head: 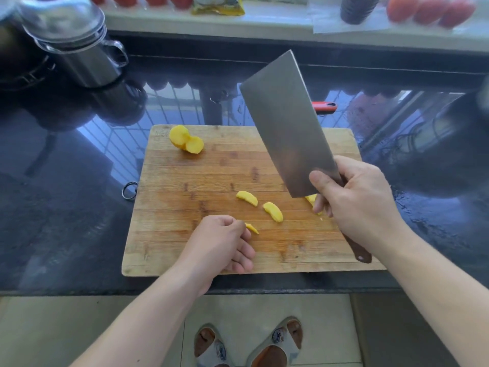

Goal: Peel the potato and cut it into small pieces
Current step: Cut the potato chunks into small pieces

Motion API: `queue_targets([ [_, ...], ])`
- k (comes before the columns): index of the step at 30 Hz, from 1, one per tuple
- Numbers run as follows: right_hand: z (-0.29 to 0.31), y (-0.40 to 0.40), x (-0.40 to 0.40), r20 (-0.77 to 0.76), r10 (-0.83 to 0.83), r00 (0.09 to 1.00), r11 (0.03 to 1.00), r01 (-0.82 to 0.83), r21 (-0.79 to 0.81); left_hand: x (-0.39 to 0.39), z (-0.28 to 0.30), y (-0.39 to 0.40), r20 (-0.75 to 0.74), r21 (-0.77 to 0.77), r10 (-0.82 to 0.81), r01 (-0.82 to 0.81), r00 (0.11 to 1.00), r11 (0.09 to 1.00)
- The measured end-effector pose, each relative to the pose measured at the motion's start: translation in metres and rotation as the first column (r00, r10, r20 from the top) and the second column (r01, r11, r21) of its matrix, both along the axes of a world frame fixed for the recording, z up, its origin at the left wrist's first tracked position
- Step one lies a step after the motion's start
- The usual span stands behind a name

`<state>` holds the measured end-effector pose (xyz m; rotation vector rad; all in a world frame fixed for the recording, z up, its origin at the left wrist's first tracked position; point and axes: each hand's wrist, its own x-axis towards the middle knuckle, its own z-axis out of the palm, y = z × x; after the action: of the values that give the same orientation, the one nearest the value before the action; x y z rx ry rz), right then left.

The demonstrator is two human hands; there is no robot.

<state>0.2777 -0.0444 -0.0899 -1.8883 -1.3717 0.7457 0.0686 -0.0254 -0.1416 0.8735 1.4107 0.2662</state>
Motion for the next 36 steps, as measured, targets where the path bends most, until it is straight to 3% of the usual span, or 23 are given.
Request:
queue_targets([
  [4, 0.005, -0.007, -0.002, 0.052, 0.103, 0.993, 0.975, -0.091, -0.202, 0.002, 0.001, 0.0, -0.03, -0.005, 0.006, -0.006, 1.0, 1.0],
  [6, 0.002, -0.014, -0.009, 0.156, 0.196, 0.968, 0.952, -0.15, -0.266, 0.004, 0.003, 0.002, -0.037, -0.015, 0.012, -0.012, 0.999, 1.0],
  [9, -0.004, -0.026, -0.022, 0.309, 0.306, 0.901, 0.927, -0.208, -0.313, 0.005, 0.004, 0.004, -0.047, -0.029, 0.013, -0.015, 0.999, 0.999],
  [13, -0.007, -0.032, -0.031, 0.39, 0.354, 0.85, 0.92, -0.24, -0.311, 0.009, 0.003, 0.007, -0.079, -0.05, 0.015, -0.019, 0.997, 0.999],
  [25, -0.002, -0.037, -0.033, 0.443, 0.43, 0.787, 0.886, -0.275, -0.373, 0.015, 0.007, 0.01, -0.131, -0.05, 0.002, -0.009, 0.991, 0.999],
  [36, -0.005, -0.032, -0.038, 0.433, 0.432, 0.791, 0.88, -0.264, -0.395, 0.018, 0.009, 0.011, -0.161, -0.036, -0.017, 0.011, 0.987, 0.999],
])
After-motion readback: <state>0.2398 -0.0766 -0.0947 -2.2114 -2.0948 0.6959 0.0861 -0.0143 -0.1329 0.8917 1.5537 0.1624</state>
